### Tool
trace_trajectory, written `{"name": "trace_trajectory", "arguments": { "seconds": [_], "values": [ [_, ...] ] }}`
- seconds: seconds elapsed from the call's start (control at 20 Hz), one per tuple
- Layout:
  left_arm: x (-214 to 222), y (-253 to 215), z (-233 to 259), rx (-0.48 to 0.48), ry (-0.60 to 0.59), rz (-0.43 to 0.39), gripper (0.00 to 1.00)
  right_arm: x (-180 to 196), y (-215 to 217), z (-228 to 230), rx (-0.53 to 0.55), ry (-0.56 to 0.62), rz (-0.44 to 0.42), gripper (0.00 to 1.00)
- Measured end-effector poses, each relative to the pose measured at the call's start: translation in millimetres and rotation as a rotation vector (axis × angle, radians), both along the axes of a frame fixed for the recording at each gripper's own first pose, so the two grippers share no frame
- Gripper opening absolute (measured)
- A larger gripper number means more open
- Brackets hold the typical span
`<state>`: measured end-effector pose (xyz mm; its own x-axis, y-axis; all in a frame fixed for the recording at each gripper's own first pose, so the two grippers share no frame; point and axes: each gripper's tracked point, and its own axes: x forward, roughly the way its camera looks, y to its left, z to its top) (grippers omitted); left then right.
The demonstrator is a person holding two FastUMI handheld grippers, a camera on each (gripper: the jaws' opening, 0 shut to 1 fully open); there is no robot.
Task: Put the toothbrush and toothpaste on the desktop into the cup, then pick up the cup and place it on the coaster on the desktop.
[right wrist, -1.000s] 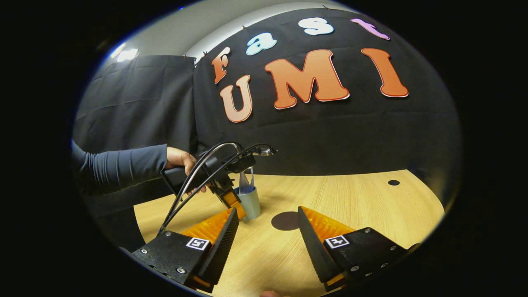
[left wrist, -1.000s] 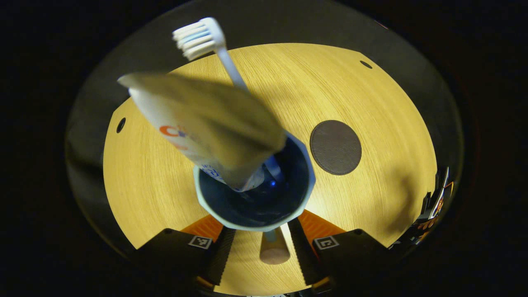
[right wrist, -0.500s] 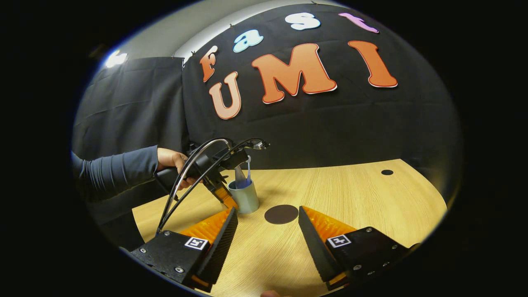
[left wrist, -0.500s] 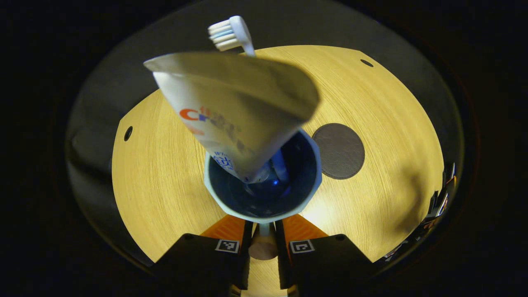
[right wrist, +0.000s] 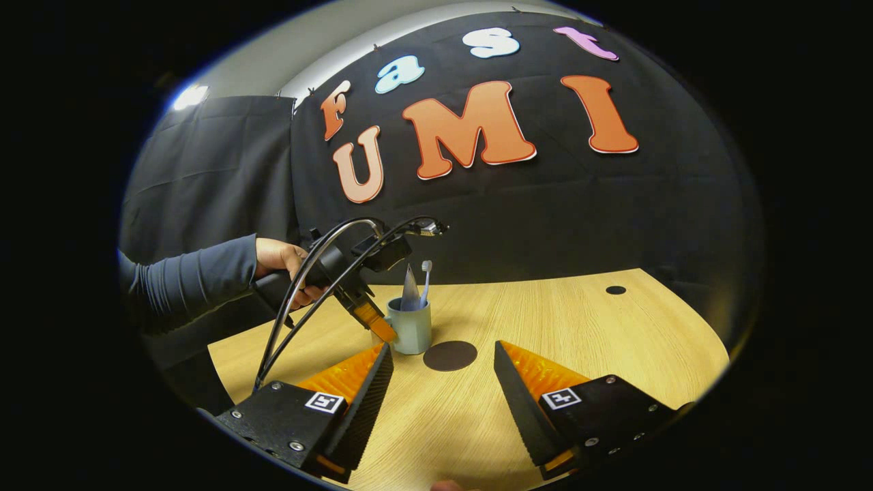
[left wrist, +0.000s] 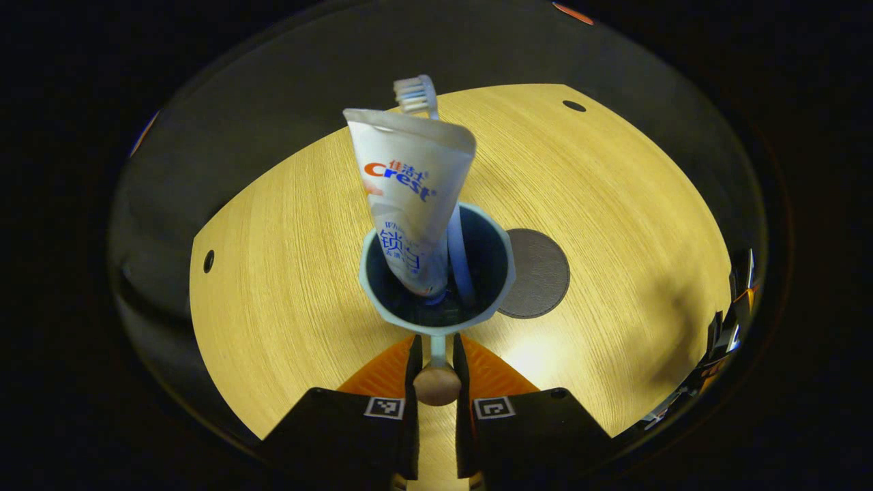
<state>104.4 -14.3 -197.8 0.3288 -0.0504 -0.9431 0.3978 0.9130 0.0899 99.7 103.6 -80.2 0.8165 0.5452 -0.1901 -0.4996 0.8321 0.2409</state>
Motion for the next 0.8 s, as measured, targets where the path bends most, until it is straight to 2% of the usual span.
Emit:
{"name": "trace_trajectory", "arguments": {
  "seconds": [0.1, 0.2, 0.3, 0.45, 0.5, 0.6, 0.7, 0.8],
  "values": [
    [-4.5, 20.5, 5.3, -0.023, 0.012, 0.010, 0.26, 0.3, -2.6, -4.1, -0.011, 0.003, -0.008, 0.90],
    [-9.8, 19.9, -11.9, -0.046, 0.058, 0.030, 0.19, -0.6, -2.4, -6.3, -0.006, 0.014, -0.005, 0.90],
    [-7.3, 21.2, -19.0, -0.066, 0.069, 0.026, 0.25, -0.9, -0.1, -4.1, 0.015, 0.016, -0.003, 0.90],
    [-13.7, 21.8, -34.2, -0.015, 0.121, 0.022, 0.38, 0.6, 2.6, -4.8, 0.022, 0.015, -0.006, 0.90],
    [-6.1, 20.4, -31.9, -0.007, 0.095, 0.012, 0.43, -0.6, 3.2, -4.8, 0.022, 0.016, -0.004, 0.90],
    [1.5, 13.8, -34.2, -0.011, 0.075, 0.000, 0.36, 0.5, 4.3, -9.1, 0.019, 0.017, -0.006, 0.91],
    [5.5, 0.6, -41.3, -0.042, 0.076, -0.006, 0.36, 1.5, 4.3, -14.6, 0.013, 0.031, -0.008, 0.91],
    [8.3, 3.4, -43.0, -0.044, 0.058, -0.014, 0.29, 4.1, 4.1, -18.2, 0.013, 0.043, -0.012, 0.91]
  ]
}}
